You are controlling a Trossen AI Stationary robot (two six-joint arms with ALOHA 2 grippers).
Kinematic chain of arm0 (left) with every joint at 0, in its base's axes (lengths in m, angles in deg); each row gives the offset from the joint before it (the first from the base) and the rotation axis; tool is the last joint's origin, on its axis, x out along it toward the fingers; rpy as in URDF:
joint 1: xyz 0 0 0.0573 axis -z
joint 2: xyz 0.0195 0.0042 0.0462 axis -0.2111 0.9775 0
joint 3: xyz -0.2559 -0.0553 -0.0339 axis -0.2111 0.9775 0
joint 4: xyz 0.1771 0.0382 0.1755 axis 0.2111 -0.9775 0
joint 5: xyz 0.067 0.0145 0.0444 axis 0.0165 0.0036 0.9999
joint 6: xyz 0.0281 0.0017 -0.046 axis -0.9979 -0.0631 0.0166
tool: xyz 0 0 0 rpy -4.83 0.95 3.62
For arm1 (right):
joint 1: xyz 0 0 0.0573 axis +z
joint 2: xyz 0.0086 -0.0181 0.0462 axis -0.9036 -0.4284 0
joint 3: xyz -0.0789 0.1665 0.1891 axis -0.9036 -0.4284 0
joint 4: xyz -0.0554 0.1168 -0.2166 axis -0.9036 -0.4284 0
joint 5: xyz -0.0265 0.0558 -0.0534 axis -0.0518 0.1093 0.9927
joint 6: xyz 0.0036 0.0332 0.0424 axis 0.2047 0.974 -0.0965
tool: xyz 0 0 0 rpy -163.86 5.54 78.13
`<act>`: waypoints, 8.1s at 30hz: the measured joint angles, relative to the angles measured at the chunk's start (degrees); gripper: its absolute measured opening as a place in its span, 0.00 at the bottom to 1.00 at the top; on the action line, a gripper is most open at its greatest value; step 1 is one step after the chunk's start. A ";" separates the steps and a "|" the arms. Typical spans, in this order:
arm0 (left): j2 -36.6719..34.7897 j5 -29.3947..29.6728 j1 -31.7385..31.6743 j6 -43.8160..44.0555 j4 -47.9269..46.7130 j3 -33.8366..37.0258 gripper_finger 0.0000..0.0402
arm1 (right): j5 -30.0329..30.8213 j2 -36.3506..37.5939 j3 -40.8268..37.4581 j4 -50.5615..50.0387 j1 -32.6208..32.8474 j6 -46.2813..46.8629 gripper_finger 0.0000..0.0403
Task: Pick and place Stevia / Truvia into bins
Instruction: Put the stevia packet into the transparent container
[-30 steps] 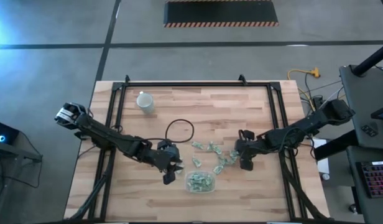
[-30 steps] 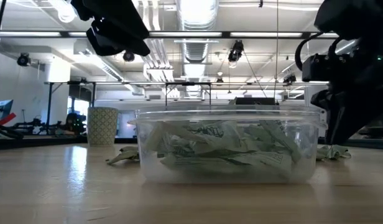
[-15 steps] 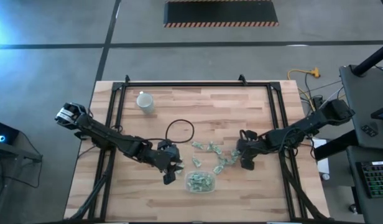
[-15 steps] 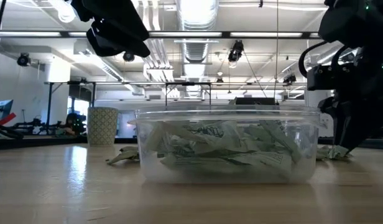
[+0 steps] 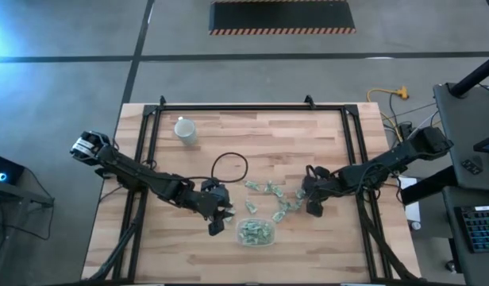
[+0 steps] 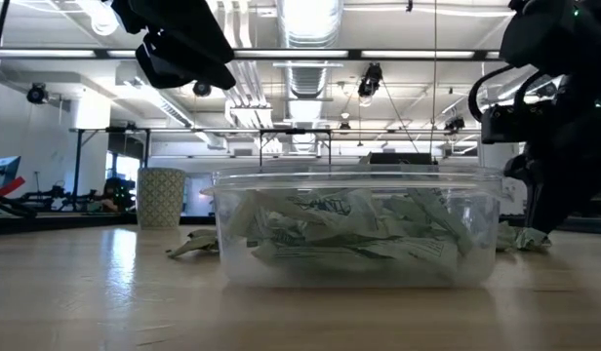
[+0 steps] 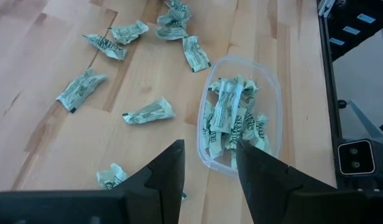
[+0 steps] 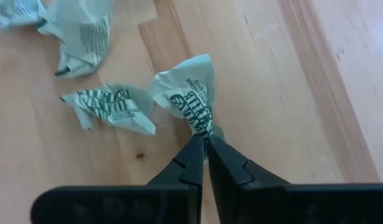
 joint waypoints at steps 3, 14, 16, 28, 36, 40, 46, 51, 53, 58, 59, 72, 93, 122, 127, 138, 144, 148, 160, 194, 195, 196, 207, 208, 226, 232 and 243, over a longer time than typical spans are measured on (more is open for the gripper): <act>0.00 -0.02 0.00 0.00 -0.02 0.00 0.32 | -0.29 0.13 1.82 0.06 0.03 0.41 0.02; 0.17 0.00 0.00 0.00 -3.59 0.64 0.32 | -2.00 0.46 11.85 10.02 2.25 -1.93 0.02; 0.17 0.00 0.00 0.04 -3.39 1.51 0.32 | -1.95 0.48 13.32 13.94 3.17 -4.04 0.02; 0.17 0.00 0.00 4.48 -2.80 5.29 0.32 | -1.52 0.24 16.89 19.70 5.92 -5.03 0.02; 0.17 0.15 0.00 4.50 -2.57 5.38 0.32 | -3.51 -8.13 16.88 33.60 10.48 -4.19 0.02; 0.17 0.55 0.00 4.57 -2.11 5.38 0.32 | -5.20 -15.86 19.25 34.69 11.55 -4.19 0.02; 0.15 0.52 0.00 4.59 -0.77 5.57 0.32 | -5.04 -23.04 22.66 34.23 11.56 -4.17 0.02; 0.15 0.50 0.00 4.59 -0.75 5.62 0.32 | -4.53 -25.06 24.94 31.84 11.56 -4.18 0.02; 0.15 0.49 0.00 4.59 -0.61 5.62 0.32 | -4.03 -25.71 25.86 28.25 11.56 -4.20 0.02; 0.15 0.48 0.00 4.57 -0.72 5.64 0.32 | -4.05 -25.65 26.83 25.58 11.58 -6.61 0.08; 0.15 0.48 0.00 4.55 -0.68 5.64 0.32 | -4.06 -25.42 26.81 25.46 11.59 -6.74 0.10; 0.15 0.68 -0.04 6.24 0.68 8.63 0.32 | 1.56 -20.28 27.07 13.89 11.56 -2.22 0.31; 6.61 3.81 -2.51 2.58 17.97 17.59 0.32 | 12.26 -8.79 26.65 -4.71 11.78 2.32 0.20; 10.91 2.23 -2.73 0.04 20.72 16.39 0.01 | 12.05 -9.05 26.59 -4.66 13.44 5.38 0.17; 9.58 2.12 -2.73 0.09 20.72 15.27 0.01 | 12.05 -9.05 26.59 -4.64 13.56 5.73 0.17; 7.89 -8.03 -2.60 -3.49 41.41 12.05 0.00 | 13.21 -9.05 26.30 -4.67 13.57 5.08 0.17; 9.00 -15.03 -2.56 -5.03 43.36 10.46 0.00 | 13.73 -9.05 26.17 -4.67 13.57 4.80 0.17; 10.19 -15.86 -2.17 -4.98 43.14 10.62 0.00 | 13.73 -9.05 25.98 -4.68 13.57 4.60 0.17; 14.48 -16.83 -1.27 -4.50 43.23 10.34 0.00 | 13.71 -9.05 25.33 -4.62 13.57 4.84 0.17; 5.14 -6.38 -1.22 -4.50 11.01 10.38 0.31 | 13.57 -9.07 23.53 -4.09 13.56 6.73 0.17; 5.14 -5.79 -1.22 -4.48 9.69 10.66 0.31 | 13.57 -9.07 23.51 -4.06 13.56 6.76 0.17; 5.17 -5.37 -1.22 -4.48 8.76 11.19 0.31 | 13.57 -9.07 23.51 -4.02 13.57 6.76 0.17; 7.53 -4.85 -1.22 -4.50 9.45 12.88 0.31 | 13.58 -9.07 23.51 -2.95 13.57 6.76 0.17; 7.82 -4.85 -1.22 -4.50 9.42 12.90 0.31 | 13.58 -9.07 23.51 -2.91 13.56 6.76 0.17; 11.23 -4.64 -1.22 -2.96 9.42 12.96 0.27 | 13.60 -9.07 23.49 -2.76 13.57 6.77 0.17; 11.26 -4.93 -1.22 -2.91 9.22 12.76 0.12 | 13.60 -9.07 23.46 -2.76 13.57 6.76 0.17; 10.05 -6.11 -1.22 -2.86 10.17 9.63 0.02 | 13.60 -9.07 23.33 -2.83 13.57 6.71 0.17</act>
